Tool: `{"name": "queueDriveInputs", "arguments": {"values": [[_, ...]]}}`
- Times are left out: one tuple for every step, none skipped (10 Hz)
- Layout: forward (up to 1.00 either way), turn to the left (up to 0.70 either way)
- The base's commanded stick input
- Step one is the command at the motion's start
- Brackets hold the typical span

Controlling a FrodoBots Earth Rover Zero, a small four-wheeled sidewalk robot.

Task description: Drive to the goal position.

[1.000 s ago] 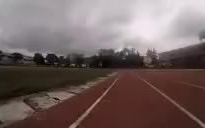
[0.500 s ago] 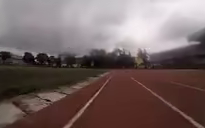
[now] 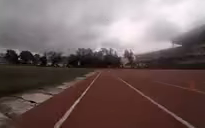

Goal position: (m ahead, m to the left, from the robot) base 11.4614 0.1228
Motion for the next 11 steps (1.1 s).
{"name": "queueDriveInputs", "arguments": {"values": [[0.0, -0.69], [0.38, -0.24], [0.7, 0.06], [0.7, 0.01], [0.7, 0.0], [0.7, 0.0], [0.7, 0.0], [0.7, 0.0], [0.7, 0.0], [0.7, 0.0], [0.7, 0.02]]}}
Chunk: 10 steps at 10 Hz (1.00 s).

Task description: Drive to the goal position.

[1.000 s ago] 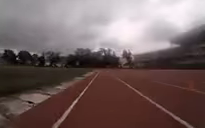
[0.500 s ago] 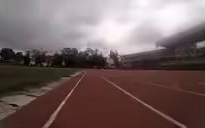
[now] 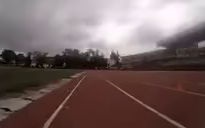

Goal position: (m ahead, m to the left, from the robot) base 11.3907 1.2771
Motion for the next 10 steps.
{"name": "queueDriveInputs", "arguments": {"values": [[0.7, 0.06], [0.7, 0.0], [0.7, 0.0], [0.7, 0.03], [0.7, 0.0], [0.7, 0.0], [0.7, 0.0], [0.7, 0.11], [0.7, 0.03], [0.7, 0.0]]}}
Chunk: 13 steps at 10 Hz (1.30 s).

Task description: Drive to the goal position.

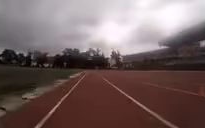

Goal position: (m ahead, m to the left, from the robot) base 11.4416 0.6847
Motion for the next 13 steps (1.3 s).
{"name": "queueDriveInputs", "arguments": {"values": [[0.7, 0.13], [0.7, 0.16], [0.7, 0.14], [0.7, 0.04], [0.7, 0.06], [0.7, 0.01], [0.7, 0.05], [0.7, 0.03], [0.7, 0.07], [0.7, 0.16], [0.7, 0.25], [0.7, 0.35], [0.7, 0.14]]}}
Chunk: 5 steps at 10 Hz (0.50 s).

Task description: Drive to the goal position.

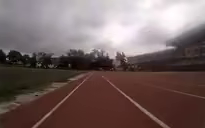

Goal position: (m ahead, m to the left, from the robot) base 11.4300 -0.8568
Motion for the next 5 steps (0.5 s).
{"name": "queueDriveInputs", "arguments": {"values": [[0.7, 0.12], [0.7, 0.02], [0.7, 0.13], [0.7, 0.17], [0.7, 0.11]]}}
